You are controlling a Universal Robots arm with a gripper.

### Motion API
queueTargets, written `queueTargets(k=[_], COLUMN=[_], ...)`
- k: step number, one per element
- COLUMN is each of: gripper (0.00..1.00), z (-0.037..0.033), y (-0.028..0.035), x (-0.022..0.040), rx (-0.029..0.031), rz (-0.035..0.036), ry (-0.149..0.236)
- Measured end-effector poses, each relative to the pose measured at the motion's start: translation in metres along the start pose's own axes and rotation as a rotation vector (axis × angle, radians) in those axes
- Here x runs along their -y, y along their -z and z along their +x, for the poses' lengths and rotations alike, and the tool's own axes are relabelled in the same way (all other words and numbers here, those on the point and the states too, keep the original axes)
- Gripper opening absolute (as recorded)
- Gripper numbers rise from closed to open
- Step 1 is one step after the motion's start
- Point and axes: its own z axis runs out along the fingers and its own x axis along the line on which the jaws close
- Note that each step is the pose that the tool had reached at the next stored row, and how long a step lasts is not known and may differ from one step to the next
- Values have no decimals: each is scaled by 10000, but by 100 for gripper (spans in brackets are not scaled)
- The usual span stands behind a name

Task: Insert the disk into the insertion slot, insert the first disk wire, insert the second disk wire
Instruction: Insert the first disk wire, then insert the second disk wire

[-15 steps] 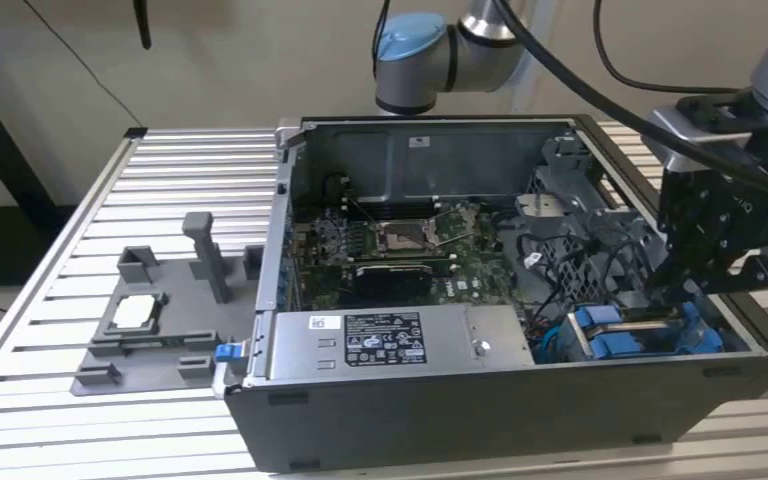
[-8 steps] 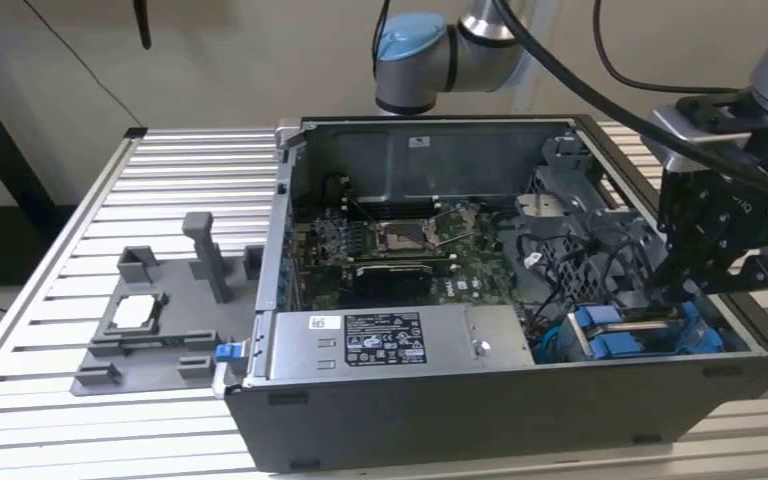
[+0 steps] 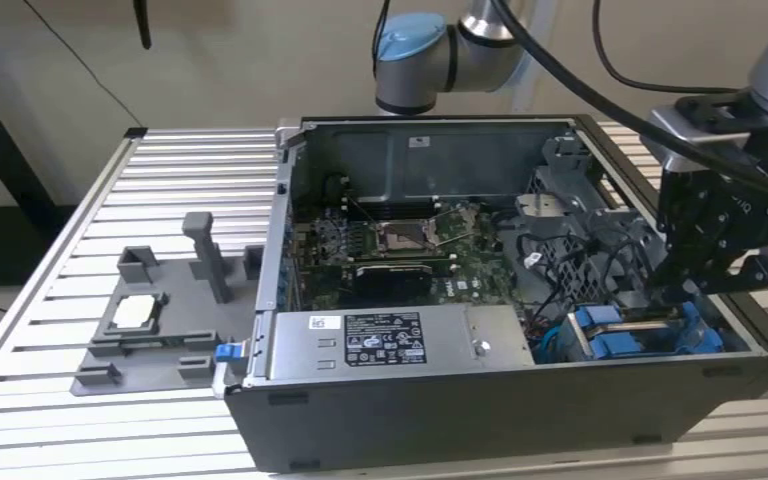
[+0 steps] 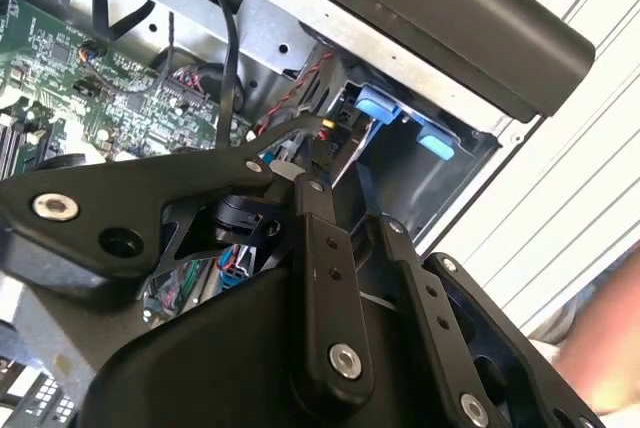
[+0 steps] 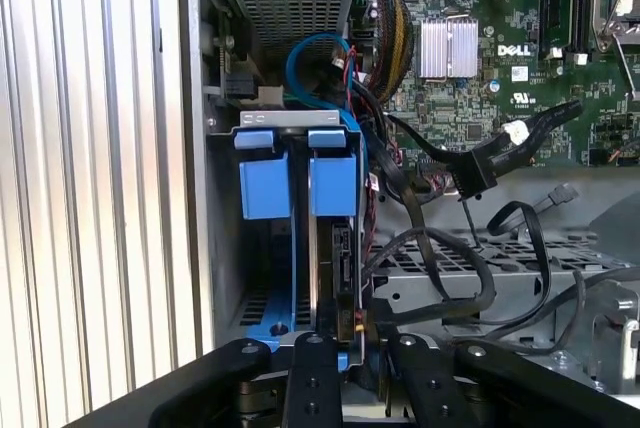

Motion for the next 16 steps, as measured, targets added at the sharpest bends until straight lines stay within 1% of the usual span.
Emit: queueTargets(k=[4, 8, 16], gripper=[27, 27, 27], z=[0, -2, -3], y=[6, 56, 58], x=[-19, -24, -32], rx=[0, 1, 1], rz=[26, 30, 32], ry=[1, 2, 1])
